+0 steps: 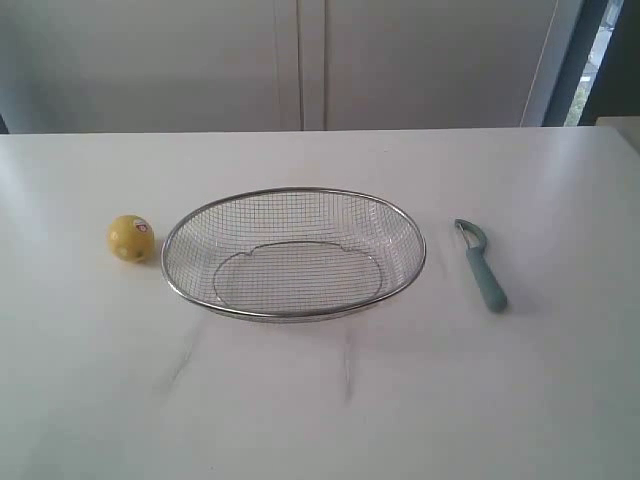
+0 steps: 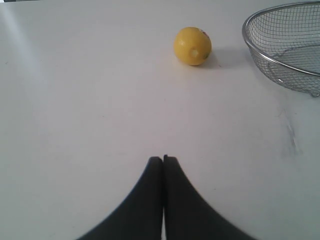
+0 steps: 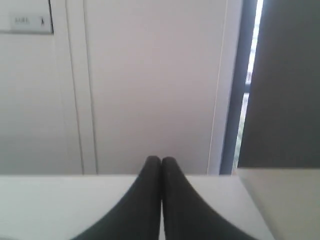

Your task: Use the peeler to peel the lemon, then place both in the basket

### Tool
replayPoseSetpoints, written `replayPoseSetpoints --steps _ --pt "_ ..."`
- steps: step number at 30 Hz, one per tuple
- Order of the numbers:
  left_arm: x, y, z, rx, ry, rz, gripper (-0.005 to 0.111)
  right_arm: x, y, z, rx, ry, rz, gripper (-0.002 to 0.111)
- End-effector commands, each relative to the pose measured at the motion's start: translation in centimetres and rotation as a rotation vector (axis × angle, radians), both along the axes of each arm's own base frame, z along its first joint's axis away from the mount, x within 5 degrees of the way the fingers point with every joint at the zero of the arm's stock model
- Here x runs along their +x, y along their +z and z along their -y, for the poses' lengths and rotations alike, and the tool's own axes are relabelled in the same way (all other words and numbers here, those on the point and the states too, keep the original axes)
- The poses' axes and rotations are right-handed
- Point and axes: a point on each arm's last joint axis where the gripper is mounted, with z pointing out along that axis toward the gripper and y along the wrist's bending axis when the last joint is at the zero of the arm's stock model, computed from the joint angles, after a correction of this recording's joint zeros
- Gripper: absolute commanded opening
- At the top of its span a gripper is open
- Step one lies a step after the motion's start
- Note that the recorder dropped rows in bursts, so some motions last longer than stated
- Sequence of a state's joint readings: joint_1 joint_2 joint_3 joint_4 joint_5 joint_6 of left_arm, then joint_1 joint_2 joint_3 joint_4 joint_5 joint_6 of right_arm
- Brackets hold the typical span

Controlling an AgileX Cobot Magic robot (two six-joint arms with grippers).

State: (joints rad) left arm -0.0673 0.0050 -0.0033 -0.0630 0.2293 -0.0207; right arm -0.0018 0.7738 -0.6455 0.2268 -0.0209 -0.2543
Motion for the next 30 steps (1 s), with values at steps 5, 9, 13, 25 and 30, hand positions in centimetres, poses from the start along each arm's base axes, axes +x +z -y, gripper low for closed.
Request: replayPoseSetpoints --steps 5,9,13,25,30 --pt "0.0 -0.1 0.0 -0.006 -0.006 -0.002 0.000 3.6 -1.6 -0.5 -0.013 0.068 -0.366 0.000" --pt "0.0 -0.1 0.0 -0.006 -0.006 -0.002 0.000 4.3 -1.8 -0.8 -0.025 0.109 -0.539 0.000" --pt "0.0 -0.1 0.0 -0.006 -0.006 -0.002 0.000 4.7 -1.5 -0.9 -0.053 0.144 -0.703 0.000" --pt "0.0 -0.1 0.0 -0.006 -0.006 -0.002 0.000 5.8 1.5 -4.3 -0.216 0.255 -0.876 0.000" --pt "0.0 -0.1 0.0 -0.006 -0.006 -0.002 0.000 7.5 0.2 -5.8 -0.302 0.241 -1.103 0.000"
